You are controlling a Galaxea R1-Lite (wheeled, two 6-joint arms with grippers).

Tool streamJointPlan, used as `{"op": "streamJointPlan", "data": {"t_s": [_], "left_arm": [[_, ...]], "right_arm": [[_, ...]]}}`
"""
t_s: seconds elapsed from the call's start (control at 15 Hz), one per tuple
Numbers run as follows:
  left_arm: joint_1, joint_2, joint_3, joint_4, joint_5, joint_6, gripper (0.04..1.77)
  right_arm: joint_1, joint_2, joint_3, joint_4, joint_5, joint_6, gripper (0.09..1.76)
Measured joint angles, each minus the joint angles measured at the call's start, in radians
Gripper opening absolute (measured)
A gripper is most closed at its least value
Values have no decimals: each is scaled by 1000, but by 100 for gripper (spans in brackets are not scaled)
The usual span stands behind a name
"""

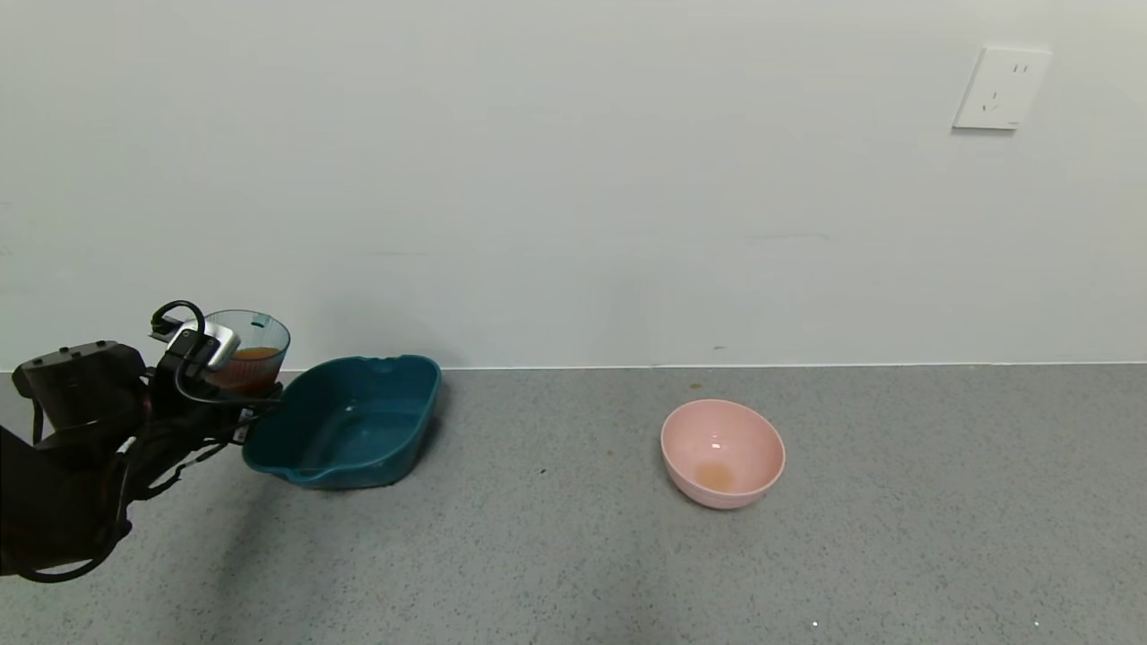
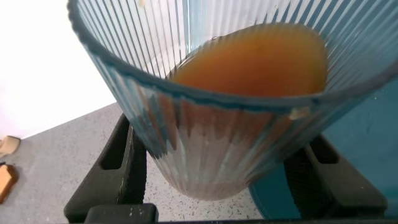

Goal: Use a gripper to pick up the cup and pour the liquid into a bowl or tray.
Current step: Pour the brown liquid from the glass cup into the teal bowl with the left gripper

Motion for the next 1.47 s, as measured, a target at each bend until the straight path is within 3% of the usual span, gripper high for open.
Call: {"op": "streamJointPlan", "data": {"t_s": [1.47], "left_arm": [[-39,4,4,-1,45,276,126]], "right_arm": [[0,0,0,0,0,0,171]]}}
